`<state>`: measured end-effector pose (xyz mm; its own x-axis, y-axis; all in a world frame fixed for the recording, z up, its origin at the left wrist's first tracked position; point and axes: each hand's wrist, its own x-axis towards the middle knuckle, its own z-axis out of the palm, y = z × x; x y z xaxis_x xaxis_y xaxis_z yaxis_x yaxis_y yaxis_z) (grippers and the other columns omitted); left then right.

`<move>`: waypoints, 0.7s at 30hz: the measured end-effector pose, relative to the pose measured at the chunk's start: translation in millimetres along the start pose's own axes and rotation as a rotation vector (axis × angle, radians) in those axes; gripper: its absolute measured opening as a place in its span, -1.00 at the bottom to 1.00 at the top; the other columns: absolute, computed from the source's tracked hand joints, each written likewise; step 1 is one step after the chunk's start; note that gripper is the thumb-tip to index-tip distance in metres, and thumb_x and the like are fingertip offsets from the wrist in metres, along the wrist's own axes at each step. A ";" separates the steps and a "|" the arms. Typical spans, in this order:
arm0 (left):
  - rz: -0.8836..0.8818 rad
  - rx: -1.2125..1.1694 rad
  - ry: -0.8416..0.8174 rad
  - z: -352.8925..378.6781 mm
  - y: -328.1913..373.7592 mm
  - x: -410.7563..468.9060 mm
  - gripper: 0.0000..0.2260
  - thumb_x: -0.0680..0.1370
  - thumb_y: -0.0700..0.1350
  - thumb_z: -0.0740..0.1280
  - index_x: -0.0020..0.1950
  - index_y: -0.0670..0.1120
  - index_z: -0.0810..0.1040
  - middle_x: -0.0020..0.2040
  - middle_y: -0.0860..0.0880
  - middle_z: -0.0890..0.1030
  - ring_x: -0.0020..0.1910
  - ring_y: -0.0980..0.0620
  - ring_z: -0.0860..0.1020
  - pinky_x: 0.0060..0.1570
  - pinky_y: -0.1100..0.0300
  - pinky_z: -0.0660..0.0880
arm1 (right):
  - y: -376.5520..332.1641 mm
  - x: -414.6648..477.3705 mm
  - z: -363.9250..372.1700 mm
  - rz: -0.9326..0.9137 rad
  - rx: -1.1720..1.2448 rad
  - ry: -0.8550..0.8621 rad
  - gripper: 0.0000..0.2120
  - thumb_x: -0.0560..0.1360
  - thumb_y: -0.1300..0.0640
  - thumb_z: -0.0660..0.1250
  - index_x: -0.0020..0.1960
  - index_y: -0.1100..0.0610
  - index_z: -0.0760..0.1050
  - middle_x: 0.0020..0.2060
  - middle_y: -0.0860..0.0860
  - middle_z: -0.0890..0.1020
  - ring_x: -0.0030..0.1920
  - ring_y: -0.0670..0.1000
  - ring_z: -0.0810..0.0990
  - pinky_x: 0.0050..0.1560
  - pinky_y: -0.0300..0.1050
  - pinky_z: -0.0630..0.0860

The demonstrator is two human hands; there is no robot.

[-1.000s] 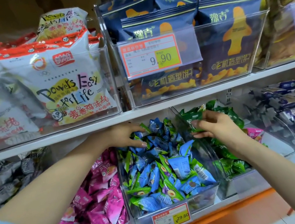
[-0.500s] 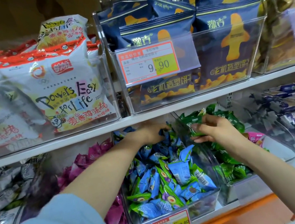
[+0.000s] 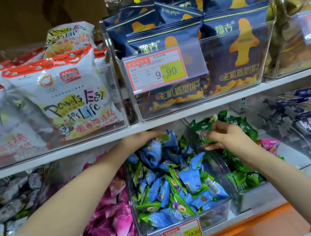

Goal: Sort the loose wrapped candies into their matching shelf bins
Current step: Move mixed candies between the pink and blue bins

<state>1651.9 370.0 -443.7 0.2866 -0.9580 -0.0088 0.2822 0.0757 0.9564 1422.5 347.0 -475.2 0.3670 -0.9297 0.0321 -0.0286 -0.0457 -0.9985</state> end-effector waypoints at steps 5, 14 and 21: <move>0.135 1.085 -0.224 -30.4 -0.3 -19.9 -0.77 0.44 -0.19 0.45 -0.37 -0.14 0.49 -0.45 0.00 0.46 -0.52 0.27 0.41 -0.44 0.46 0.29 | -1.9 -2.7 1.1 -0.013 0.005 -0.007 -0.91 0.51 0.25 0.33 -0.07 0.16 0.42 -0.09 0.05 0.58 -0.22 0.09 0.65 -0.12 -0.21 0.60; 0.225 1.449 -0.298 -27.9 -5.9 -13.8 -0.56 0.41 -0.03 0.48 0.19 -0.13 0.41 0.05 0.00 0.50 0.02 0.06 0.48 -0.14 0.37 0.36 | -1.5 -1.8 0.9 -0.006 0.017 0.000 -0.76 0.51 0.24 0.33 0.13 0.25 0.37 -0.02 0.06 0.56 -0.21 0.08 0.65 -0.08 -0.19 0.59; 0.150 1.406 -0.400 24.3 -32.7 29.5 -0.78 0.59 -0.11 0.25 0.18 -0.18 0.47 0.13 -0.13 0.52 0.14 -0.06 0.48 0.08 0.21 0.36 | -3.0 0.4 -4.7 -0.047 0.063 0.054 -0.86 0.50 0.28 0.33 -0.16 0.16 0.38 -0.17 0.10 0.55 -0.24 0.12 0.63 -0.32 -0.26 0.60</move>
<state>1628.8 332.5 -468.2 -0.1012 -0.9944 -0.0301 -0.8975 0.0782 0.4340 1418.4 345.1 -472.0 0.3155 -0.9456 0.0795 0.0463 -0.0684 -0.9966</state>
